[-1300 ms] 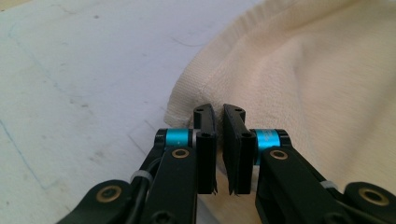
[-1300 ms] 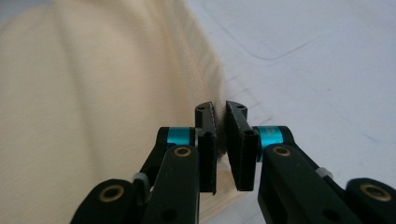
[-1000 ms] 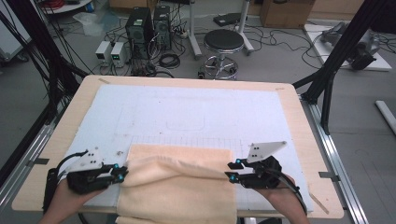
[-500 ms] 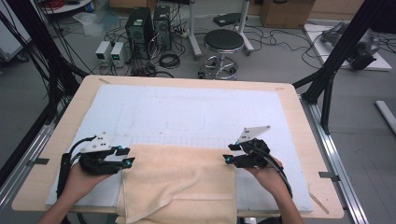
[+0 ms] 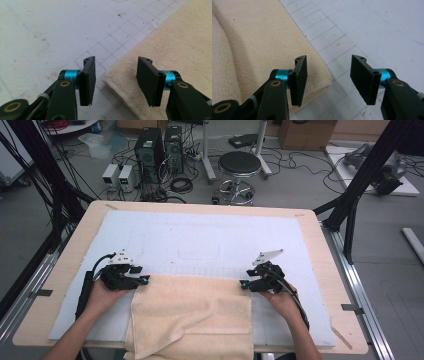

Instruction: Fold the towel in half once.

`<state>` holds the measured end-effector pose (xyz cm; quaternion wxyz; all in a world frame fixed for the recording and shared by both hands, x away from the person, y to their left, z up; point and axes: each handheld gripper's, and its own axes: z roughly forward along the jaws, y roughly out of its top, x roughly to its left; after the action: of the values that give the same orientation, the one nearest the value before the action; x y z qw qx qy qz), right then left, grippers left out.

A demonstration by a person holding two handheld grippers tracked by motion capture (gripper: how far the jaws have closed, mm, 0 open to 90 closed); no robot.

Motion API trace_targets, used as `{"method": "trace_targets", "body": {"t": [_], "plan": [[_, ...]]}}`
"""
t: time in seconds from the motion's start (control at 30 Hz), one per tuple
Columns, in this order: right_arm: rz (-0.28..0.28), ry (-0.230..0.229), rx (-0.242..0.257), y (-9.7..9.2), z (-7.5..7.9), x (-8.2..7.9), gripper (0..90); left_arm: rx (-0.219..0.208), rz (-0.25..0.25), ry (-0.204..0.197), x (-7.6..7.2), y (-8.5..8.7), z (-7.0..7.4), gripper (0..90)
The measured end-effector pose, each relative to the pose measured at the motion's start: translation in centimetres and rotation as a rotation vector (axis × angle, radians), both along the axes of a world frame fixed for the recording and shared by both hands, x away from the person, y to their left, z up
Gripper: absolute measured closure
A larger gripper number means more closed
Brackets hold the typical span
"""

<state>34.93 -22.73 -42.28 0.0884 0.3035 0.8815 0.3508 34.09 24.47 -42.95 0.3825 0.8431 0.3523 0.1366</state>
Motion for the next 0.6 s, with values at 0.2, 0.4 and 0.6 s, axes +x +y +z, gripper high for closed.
{"method": "trace_targets", "body": {"t": [0.2, 0.4, 0.6], "plan": [[-0.016, 0.036, 0.025, -0.3, -1.2, -0.2, 49.0, -0.004, -0.028, 0.058, 0.3, -0.1, -0.5, 56.9], [-0.002, 0.047, 0.03, -0.2, -1.2, -0.2, 61.4, -0.024, -0.031, 0.081, 0.1, -0.4, -0.6, 68.1], [0.044, 0.077, 0.05, 0.0, -1.2, -0.2, 76.0, -0.005, -0.046, 0.074, -0.2, -0.6, -0.4, 78.0]]}}
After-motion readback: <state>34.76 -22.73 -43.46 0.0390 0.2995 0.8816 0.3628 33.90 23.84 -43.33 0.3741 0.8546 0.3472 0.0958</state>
